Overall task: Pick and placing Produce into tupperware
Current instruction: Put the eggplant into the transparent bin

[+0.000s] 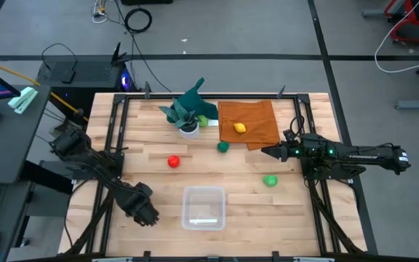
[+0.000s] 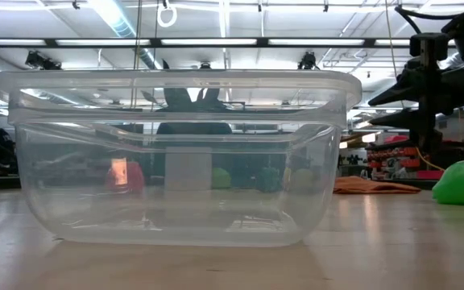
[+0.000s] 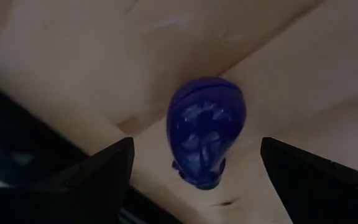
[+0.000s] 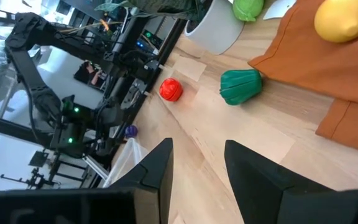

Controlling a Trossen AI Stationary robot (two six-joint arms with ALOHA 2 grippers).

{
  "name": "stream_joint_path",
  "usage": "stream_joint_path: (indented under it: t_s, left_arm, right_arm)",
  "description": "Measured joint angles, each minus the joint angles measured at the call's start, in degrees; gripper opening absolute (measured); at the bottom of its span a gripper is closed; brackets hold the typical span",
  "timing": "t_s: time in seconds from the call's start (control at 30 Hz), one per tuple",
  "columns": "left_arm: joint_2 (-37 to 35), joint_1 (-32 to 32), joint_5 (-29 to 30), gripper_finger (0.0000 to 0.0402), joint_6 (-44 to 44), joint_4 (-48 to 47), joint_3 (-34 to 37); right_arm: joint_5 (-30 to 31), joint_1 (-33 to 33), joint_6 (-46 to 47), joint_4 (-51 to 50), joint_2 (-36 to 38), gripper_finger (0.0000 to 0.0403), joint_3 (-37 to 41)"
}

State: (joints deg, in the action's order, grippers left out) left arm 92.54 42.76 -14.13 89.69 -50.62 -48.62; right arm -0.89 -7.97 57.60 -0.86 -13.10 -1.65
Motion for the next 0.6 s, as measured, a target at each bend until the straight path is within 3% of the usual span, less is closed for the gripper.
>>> stream_joint_path:
  t_s: [0.37,0.6]
  left_arm:
    - [-11.9,0.0,1.2,0.0357,6.2,16.6,12.0]
    - [-15.1,0.0,1.2,0.0357,6.3,24.2,16.2]
  right_arm:
    - [0.0,0.0,0.8,0.0,0.0,0.0112,0.0]
    - [0.0,0.0,0.8,0.0,0.0,0.0112,0.0]
